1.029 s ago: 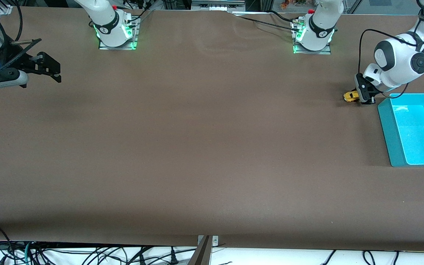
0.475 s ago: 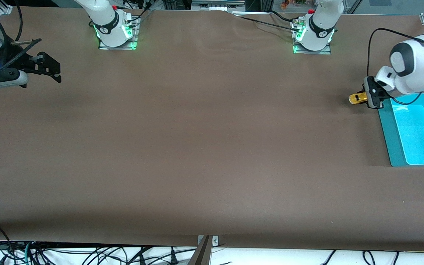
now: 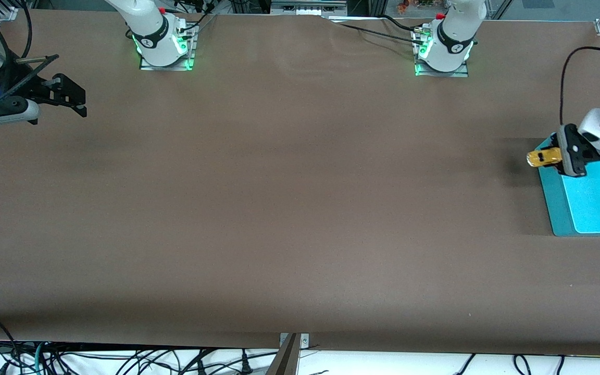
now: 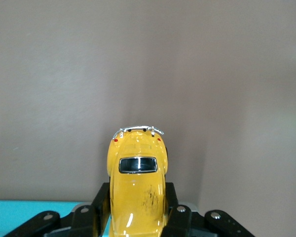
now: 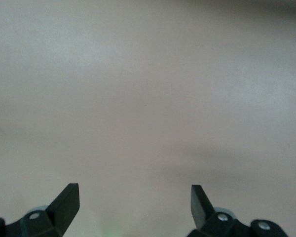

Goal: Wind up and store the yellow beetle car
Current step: 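Lift the car with the left gripper and carry it over the cyan bin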

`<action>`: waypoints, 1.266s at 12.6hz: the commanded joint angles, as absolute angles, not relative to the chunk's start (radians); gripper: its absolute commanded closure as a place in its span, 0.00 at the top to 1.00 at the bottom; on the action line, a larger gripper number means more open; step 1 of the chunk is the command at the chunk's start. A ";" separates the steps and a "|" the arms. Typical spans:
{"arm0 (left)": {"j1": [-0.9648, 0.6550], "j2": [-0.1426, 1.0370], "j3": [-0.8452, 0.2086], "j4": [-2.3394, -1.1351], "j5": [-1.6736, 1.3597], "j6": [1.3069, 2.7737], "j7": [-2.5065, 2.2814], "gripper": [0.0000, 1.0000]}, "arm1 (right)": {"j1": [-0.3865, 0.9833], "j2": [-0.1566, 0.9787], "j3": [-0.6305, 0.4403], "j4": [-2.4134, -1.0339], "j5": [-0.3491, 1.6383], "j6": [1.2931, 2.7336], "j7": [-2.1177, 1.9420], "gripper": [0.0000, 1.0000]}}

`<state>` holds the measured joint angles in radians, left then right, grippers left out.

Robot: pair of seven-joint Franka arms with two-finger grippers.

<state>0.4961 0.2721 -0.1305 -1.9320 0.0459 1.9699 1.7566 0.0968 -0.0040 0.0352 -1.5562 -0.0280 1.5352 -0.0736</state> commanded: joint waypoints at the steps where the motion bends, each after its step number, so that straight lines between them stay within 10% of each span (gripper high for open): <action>1: 0.512 0.429 -0.123 -1.731 0.075 1.919 1.854 0.28 | 0.103 0.006 0.034 -1.531 -0.026 1.528 -0.054 1.00; 16: 0.713 0.658 -0.121 -1.625 0.247 2.060 1.989 0.34 | 0.103 0.006 0.034 -1.531 -0.025 1.528 -0.054 1.00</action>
<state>0.6951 0.6126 -0.1109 -1.6578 0.2320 2.0502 1.9524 0.0969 -0.0038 0.0353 -1.5561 -0.0279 1.5352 -0.0733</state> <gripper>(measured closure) 0.529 0.000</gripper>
